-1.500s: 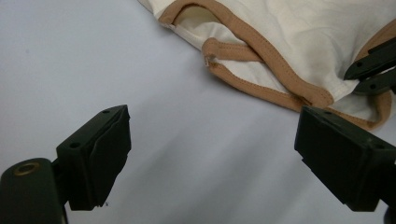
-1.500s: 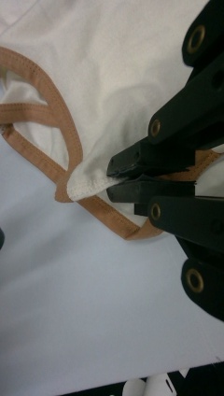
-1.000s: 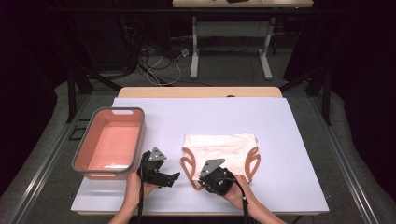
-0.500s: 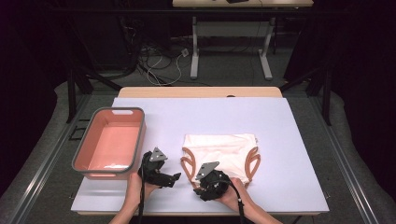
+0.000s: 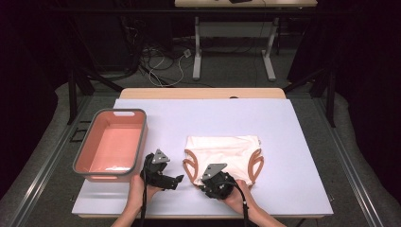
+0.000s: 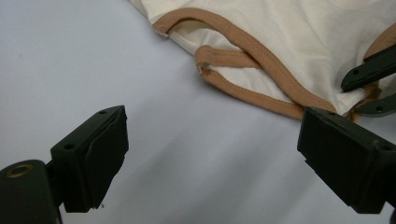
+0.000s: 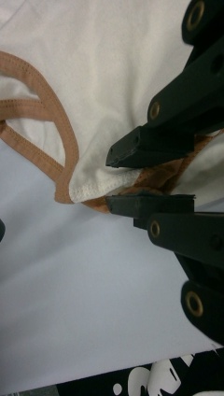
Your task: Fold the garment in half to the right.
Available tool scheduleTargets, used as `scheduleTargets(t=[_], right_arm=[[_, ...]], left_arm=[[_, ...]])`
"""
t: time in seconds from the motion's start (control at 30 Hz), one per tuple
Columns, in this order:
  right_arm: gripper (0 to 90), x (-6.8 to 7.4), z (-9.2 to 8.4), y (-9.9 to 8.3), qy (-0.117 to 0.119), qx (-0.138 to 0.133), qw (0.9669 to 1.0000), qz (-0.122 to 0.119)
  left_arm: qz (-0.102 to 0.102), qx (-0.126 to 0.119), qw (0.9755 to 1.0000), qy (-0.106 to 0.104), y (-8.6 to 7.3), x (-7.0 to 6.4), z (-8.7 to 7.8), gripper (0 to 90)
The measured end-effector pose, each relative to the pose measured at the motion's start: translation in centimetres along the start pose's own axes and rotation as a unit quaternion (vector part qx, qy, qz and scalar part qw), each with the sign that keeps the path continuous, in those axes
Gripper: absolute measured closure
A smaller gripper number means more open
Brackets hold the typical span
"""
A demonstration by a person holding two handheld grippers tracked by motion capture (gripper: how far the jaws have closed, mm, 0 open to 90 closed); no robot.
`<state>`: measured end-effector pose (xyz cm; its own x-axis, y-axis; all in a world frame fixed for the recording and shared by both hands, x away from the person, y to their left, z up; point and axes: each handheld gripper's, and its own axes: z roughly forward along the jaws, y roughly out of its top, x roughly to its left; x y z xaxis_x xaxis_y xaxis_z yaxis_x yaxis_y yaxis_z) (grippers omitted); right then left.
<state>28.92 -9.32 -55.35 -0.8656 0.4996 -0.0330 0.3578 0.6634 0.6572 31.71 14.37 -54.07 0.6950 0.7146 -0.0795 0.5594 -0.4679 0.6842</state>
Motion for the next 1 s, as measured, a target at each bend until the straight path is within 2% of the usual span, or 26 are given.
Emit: scheduleTargets(t=[0.1, 0.13, 0.3, 0.47, 0.73, 0.83, 1.0], right_arm=[[80.2, 0.0, 0.0, 0.0, -0.004, -0.003, 1.0, -0.003], [83.5, 0.0, 0.0, 0.0, -0.011, -0.003, 0.9999, -0.007], [84.5, 0.1, -0.1, 0.0, -0.016, -0.006, 0.9998, -0.01], [84.6, 0.2, -0.2, 0.1, -0.017, -0.003, 0.9998, -0.007], [84.6, 0.1, -0.7, 0.1, -0.015, -0.008, 0.9999, -0.004], [84.6, 0.3, -0.9, 0.1, -0.016, -0.011, 0.9998, -0.004], [84.6, 0.2, -1.0, 0.1, -0.017, -0.01, 0.9998, -0.007]], left_arm=[[0.007, -0.003, 1.0, 0.004, 0.1, 0.0, -0.2, 8.4], [0.003, -0.005, 1.0, 0.006, 0.1, 0.1, -0.2, 7.4], [-0.005, -0.01, 0.9998, 0.013, 0.4, 0.5, -0.1, 3.0], [-0.015, -0.025, 0.9995, 0.015, 1.5, 1.0, -0.2, 0.0], [-0.013, -0.018, 0.9995, 0.022, 3.5, 1.4, 0.9, 0.0], [-0.011, -0.015, 0.9995, 0.024, 4.3, 1.7, 1.6, 0.0], [-0.019, -0.021, 0.9993, 0.024, 5.5, 2.5, 3.3, 0.2]])
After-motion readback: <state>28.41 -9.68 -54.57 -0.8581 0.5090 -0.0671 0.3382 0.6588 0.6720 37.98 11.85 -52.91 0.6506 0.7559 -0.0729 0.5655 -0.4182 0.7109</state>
